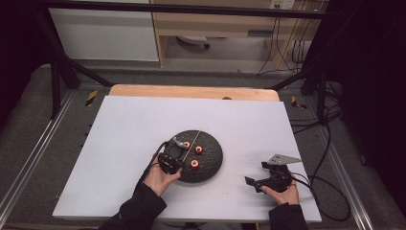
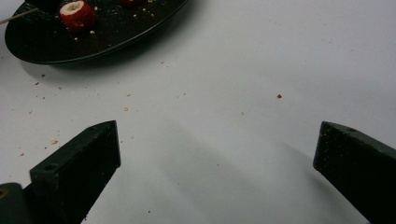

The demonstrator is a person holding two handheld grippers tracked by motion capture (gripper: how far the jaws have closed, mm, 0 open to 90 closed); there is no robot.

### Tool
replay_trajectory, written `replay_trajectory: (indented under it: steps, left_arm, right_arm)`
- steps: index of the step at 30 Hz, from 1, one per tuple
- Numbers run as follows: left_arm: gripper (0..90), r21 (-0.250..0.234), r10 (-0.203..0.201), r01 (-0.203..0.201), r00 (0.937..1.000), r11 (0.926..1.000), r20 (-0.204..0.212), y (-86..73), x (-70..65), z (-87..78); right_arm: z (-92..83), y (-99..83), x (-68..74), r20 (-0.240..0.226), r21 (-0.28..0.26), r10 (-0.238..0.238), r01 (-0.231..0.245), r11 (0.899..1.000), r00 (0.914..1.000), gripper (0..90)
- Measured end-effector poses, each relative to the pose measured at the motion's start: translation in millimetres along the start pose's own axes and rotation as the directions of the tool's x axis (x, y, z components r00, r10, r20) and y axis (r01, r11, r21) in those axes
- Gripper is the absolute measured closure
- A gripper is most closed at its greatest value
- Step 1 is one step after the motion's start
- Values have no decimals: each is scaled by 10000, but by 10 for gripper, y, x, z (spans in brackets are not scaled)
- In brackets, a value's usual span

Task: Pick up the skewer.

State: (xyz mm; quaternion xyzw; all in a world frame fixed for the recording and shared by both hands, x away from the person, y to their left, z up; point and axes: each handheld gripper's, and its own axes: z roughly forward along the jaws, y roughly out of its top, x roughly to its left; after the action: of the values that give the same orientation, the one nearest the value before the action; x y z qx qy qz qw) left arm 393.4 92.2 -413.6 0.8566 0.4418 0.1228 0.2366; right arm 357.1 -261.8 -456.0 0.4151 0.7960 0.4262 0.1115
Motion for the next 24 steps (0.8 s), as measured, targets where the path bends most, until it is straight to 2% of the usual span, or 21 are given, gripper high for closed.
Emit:
replay_trajectory:
  steps: [9,20,24]
  left_arm:
    - [853,88,-291,291,9996,9995,-67,1,3,4]
    - [883,84,-320,320,9995,9995,4,-16,13,-7]
    - [883,-118,-308,309,9995,9995,67,-46,41,-34]
  right_arm:
    - [0,0,-1,-7,8,3,-3,10000,10000,13]
    - [4,-1,-2,1,3,-19,19,10000,10000,13]
    - [1,-1,-1,9,9,-12,12,10000,10000,13]
